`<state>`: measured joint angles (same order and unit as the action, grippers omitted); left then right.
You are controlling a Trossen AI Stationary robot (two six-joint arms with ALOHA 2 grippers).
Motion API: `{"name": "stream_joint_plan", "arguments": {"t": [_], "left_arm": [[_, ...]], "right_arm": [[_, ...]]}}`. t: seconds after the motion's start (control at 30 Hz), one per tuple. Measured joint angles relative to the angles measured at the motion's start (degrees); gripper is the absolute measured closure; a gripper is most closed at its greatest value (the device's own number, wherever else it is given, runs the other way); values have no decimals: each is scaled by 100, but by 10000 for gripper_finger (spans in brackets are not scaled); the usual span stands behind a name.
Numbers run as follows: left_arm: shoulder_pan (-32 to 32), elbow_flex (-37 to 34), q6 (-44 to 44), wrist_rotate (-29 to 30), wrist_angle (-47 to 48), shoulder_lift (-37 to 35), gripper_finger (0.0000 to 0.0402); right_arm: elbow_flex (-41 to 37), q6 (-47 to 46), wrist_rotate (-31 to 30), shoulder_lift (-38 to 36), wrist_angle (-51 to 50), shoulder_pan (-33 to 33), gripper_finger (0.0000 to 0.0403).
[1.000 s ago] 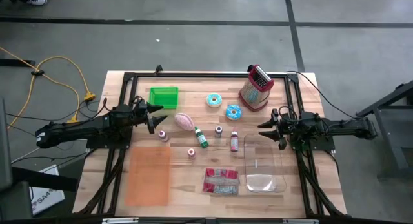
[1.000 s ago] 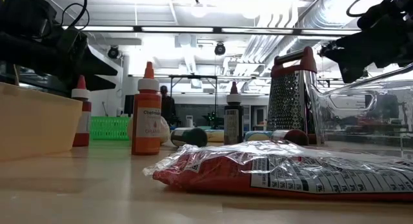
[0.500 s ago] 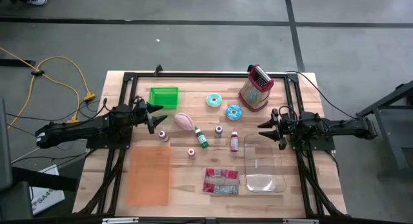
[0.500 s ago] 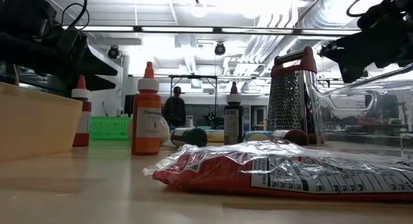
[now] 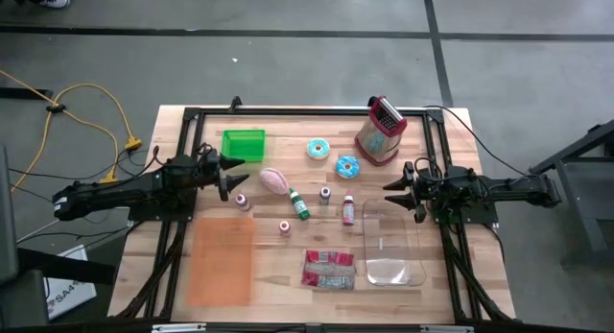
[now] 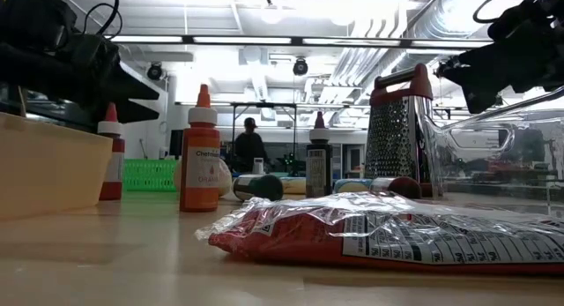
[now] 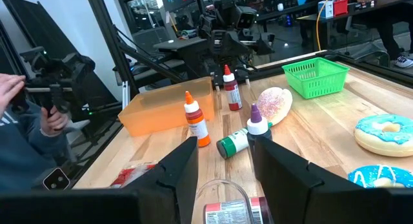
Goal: Pick & Place Food Item
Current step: Put the red paint bottle into the transparent bin
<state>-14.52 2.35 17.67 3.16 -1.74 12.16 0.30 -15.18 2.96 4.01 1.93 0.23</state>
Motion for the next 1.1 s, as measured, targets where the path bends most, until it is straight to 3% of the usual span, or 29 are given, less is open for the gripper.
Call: {"name": "stream_joint_plan", "arguments": {"t": [0.17, 0.4, 0.73, 0.9, 1.1], "left_arm": [[2, 320, -342, -437, 54, -2, 109], [2, 1004, -696, -177, 912, 260, 109], [145, 2289, -539, -65, 1853, 1595, 109], [399, 2972, -399, -306, 2546, 2315, 109], [752, 3330, -424, -335, 3044, 2638, 109]], "right_arm": [[1, 0, 0, 1, -1, 1, 261], [0, 1, -1, 1, -2, 1, 261], [1, 1, -1, 0, -2, 0, 261], [0, 0, -2, 0, 0, 1, 261], [2, 2, 0, 2, -2, 2, 261]]}}
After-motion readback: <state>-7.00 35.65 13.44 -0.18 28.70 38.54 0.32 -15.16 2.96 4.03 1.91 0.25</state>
